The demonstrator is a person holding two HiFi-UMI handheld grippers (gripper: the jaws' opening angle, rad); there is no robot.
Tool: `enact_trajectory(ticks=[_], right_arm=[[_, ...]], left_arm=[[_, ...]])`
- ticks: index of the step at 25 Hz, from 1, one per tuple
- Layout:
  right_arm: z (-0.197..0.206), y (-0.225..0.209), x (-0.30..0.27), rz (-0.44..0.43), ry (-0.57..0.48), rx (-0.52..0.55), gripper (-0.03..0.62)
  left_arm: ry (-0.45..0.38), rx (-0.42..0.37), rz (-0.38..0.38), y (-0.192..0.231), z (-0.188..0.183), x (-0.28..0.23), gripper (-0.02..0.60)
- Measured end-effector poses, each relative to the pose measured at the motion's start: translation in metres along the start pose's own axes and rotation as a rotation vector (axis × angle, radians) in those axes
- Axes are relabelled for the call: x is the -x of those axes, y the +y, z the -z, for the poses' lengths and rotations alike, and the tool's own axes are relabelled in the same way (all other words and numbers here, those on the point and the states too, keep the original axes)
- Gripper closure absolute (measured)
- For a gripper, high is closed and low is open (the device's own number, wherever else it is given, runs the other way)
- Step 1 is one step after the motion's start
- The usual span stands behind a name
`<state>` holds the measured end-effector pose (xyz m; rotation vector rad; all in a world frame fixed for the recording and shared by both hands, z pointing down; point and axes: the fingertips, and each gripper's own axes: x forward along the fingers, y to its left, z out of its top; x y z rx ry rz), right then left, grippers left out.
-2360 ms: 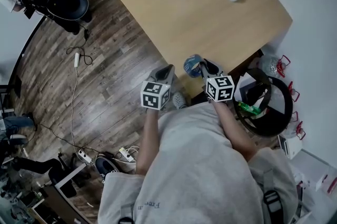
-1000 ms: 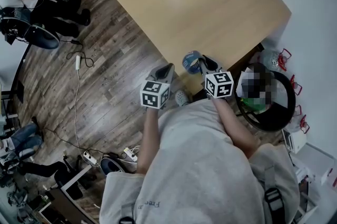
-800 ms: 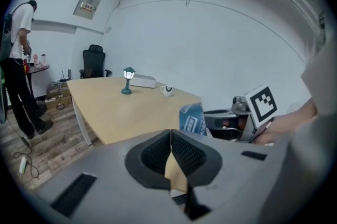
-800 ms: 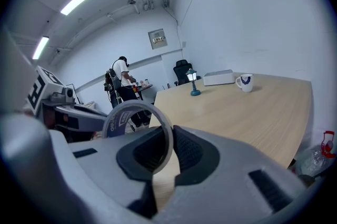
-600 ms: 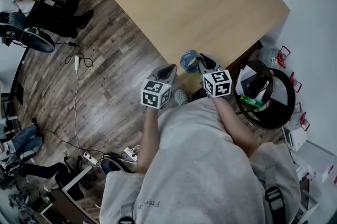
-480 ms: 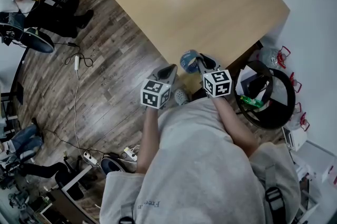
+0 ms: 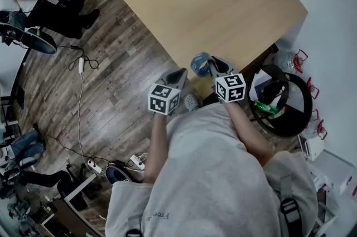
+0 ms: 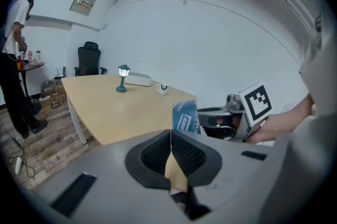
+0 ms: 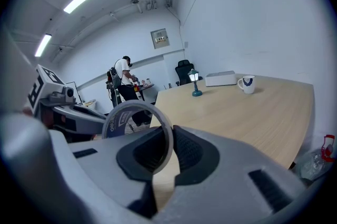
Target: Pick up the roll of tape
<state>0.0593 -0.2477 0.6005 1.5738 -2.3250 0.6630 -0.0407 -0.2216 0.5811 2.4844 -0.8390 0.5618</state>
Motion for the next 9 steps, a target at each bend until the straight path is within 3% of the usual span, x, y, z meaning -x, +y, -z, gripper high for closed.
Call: enact_trajectory(ticks=[9], right_arm=[[0.0036, -0.0070, -0.0014, -0.012, 0.018, -0.006, 0.548]], left_arm=[[0.005, 0.022, 0.021, -0.0032, 0.0006, -0.0071, 0.575]])
